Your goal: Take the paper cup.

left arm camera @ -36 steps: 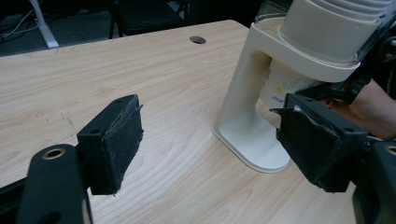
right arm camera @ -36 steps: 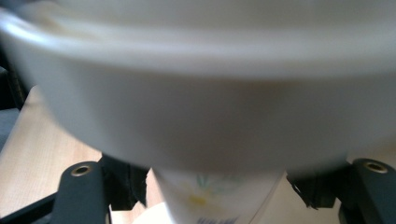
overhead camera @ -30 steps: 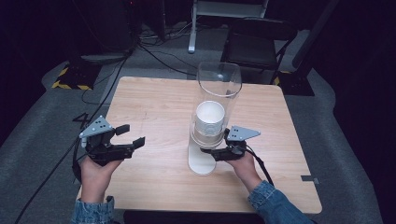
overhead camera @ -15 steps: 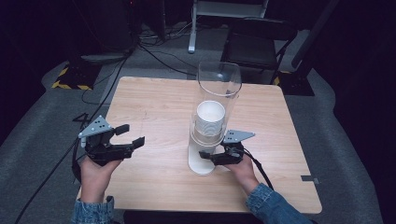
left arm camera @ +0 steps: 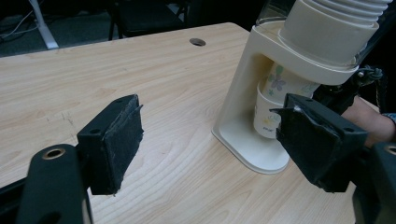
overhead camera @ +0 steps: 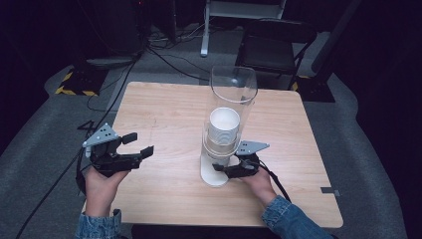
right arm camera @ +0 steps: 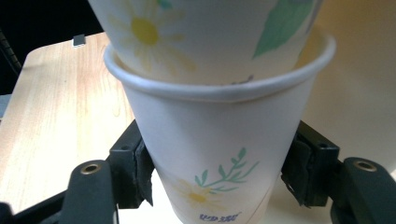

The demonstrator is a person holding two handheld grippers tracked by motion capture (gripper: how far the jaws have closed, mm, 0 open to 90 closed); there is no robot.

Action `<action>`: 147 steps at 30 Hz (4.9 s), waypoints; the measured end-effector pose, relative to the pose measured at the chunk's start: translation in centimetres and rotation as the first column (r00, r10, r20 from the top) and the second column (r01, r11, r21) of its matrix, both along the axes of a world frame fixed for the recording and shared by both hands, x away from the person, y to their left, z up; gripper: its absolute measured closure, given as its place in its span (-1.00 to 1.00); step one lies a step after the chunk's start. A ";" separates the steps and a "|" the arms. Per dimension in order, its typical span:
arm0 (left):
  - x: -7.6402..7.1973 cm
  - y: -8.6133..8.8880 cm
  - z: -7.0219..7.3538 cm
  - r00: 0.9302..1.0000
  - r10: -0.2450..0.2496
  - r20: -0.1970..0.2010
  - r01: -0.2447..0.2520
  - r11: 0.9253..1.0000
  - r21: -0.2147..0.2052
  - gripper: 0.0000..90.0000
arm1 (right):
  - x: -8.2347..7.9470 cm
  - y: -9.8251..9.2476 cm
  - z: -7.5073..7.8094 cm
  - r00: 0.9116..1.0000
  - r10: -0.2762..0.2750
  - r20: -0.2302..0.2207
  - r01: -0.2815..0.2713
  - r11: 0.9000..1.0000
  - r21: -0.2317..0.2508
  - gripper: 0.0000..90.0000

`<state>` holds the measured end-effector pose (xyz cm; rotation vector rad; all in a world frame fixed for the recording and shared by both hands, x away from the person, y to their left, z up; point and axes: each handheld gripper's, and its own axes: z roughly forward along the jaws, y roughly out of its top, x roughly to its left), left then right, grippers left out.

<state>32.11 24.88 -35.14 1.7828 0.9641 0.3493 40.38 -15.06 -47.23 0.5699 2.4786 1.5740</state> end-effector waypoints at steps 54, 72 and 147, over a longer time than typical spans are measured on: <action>3.2 -2.4 -0.2 0.998 -0.070 -0.010 0.070 0.998 -0.003 -0.51 | 0.3 -8.2 2.6 0.971 -0.239 0.007 0.239 0.969 -0.057 -0.24; 2.3 -1.5 -0.7 0.999 -0.034 -0.027 0.035 0.999 0.018 -0.51 | 3.1 -11.5 1.6 0.879 -0.476 -0.026 0.475 0.880 -0.024 -0.25; 0.5 -0.3 -1.3 0.998 -0.001 -0.057 0.003 0.999 0.036 -0.50 | 1.6 -14.9 11.1 0.936 -0.351 -0.001 0.347 0.926 0.149 -1.00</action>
